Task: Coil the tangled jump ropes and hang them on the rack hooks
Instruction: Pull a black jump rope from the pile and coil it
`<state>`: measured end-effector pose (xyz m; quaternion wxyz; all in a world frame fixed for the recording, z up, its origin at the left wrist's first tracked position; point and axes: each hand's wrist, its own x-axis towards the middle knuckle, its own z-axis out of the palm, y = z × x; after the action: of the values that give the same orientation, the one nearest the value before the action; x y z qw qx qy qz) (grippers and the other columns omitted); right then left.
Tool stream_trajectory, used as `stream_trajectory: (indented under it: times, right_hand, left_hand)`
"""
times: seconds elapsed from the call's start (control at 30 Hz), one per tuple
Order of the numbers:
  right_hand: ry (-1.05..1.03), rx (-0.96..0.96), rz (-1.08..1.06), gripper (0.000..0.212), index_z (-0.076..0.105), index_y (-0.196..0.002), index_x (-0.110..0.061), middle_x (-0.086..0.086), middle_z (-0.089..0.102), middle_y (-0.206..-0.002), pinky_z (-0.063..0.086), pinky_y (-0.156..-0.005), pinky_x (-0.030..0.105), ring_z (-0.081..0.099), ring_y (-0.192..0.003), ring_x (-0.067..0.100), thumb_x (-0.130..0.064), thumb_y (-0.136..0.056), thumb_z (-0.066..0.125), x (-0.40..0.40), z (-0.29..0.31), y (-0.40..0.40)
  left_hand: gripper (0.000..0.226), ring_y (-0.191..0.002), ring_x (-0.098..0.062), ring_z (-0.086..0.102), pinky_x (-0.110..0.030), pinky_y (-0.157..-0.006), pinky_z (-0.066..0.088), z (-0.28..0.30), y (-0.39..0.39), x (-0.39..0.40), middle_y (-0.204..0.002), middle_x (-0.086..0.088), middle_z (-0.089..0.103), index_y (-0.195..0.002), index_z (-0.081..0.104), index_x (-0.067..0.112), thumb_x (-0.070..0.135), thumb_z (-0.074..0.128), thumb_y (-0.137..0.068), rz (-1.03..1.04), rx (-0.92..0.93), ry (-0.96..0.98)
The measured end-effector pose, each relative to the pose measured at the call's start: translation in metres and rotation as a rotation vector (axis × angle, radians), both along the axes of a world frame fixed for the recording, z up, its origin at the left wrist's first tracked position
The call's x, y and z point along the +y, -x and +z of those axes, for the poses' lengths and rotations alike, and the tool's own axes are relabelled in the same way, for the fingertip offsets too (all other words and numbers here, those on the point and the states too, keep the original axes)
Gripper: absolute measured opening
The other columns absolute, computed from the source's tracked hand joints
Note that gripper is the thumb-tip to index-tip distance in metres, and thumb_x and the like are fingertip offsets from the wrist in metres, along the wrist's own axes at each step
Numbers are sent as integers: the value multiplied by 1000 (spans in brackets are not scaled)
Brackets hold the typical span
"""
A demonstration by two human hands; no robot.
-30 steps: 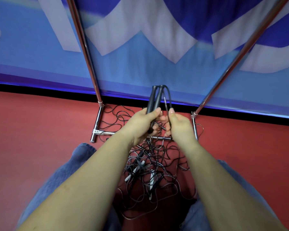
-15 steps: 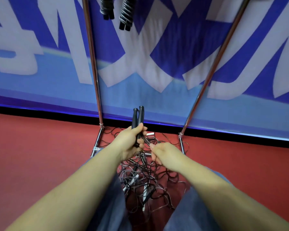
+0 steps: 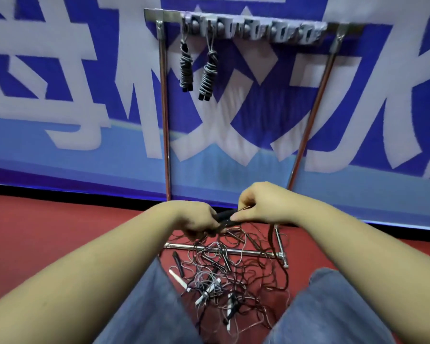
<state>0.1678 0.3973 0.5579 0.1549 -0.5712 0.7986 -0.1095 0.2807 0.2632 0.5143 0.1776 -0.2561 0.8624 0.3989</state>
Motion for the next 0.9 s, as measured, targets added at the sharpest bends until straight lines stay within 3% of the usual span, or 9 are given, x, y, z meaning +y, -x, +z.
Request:
stream_trajectory:
  times: [0.1, 0.2, 0.3, 0.4, 0.5, 0.6, 0.73, 0.83, 0.9]
  right_hand:
    - [13, -225, 17, 26, 63, -65, -18, -9, 54, -50, 35, -52, 19, 44, -49, 5, -37, -72, 79, 7, 21, -9]
    - [-35, -440, 57, 31, 59, -66, -17, -7, 48, -49, 31, -50, 22, 40, -49, 10, -39, -68, 80, 7, 31, -19]
    - [46, -928, 3, 52, 61, -72, -13, -5, 51, -51, 30, -49, 23, 43, -46, 8, -65, -67, 64, 7, 26, -20]
    - [211, -1291, -35, 80, 73, -82, -19, 9, 54, -69, 19, -50, 26, 38, -52, 13, -89, -47, 56, 11, 11, -18]
    - [433, -1230, -56, 81, 74, -87, -24, 13, 47, -80, 26, -53, 28, 37, -61, 18, -89, -39, 62, 16, -3, -34]
    - [688, -1007, -241, 43, 69, -72, -23, 1, 59, -66, 40, -62, 28, 52, -62, 15, -64, -61, 73, 19, -8, -58]
    - [866, -1089, -516, 18, 60, -70, -11, -5, 54, -48, 37, -40, 16, 48, -41, 7, -19, -85, 64, 16, -9, -68]
    - [834, -969, -531, 24, 64, -71, -15, -3, 59, -55, 44, -47, 20, 54, -49, 12, -22, -92, 57, 16, -9, -69]
    - [827, -876, -509, 28, 66, -71, -17, -2, 60, -58, 46, -53, 21, 55, -52, 11, -26, -94, 54, 15, -8, -71]
  left_hand:
    - [16, -37, -2, 37, -15, -42, 39, 24, -22, 6, -56, 9, 53, -84, 59, 19, 15, 51, -98, -187, -91, -293]
    - [10, -41, 1, 39, -14, -45, 40, 42, -39, 7, -64, 12, 59, -90, 64, 17, 17, 55, -94, -383, -89, -519]
    - [18, -42, 1, 39, -14, -45, 38, 43, -48, 0, -72, 7, 58, -87, 72, 19, 33, 75, -76, -349, 83, -804]
    - [31, -41, 2, 38, -14, -45, 38, 30, -53, -2, -71, 7, 58, -85, 74, 22, 44, 83, -64, -268, 221, -932]
    - [31, -41, 3, 38, -12, -43, 36, 17, -54, 3, -72, 7, 59, -85, 74, 22, 44, 83, -65, -210, 301, -1022]
    - [31, -40, 1, 38, -13, -42, 37, 13, -53, 9, -73, 4, 59, -87, 73, 19, 41, 82, -67, -176, 329, -1051]
    - [28, -36, -2, 36, -14, -38, 34, 17, -52, 23, -71, -2, 58, -86, 71, 13, 39, 65, -81, -50, 314, -1021]
    - [65, -35, -5, 35, -14, -37, 32, 19, -57, 25, -74, -6, 57, -89, 68, 7, 69, 53, -74, 12, 313, -1094]
    - [54, -36, -5, 37, -16, -39, 34, 19, -61, 27, -72, -4, 60, -86, 66, 10, 61, 71, -68, -19, 368, -947]
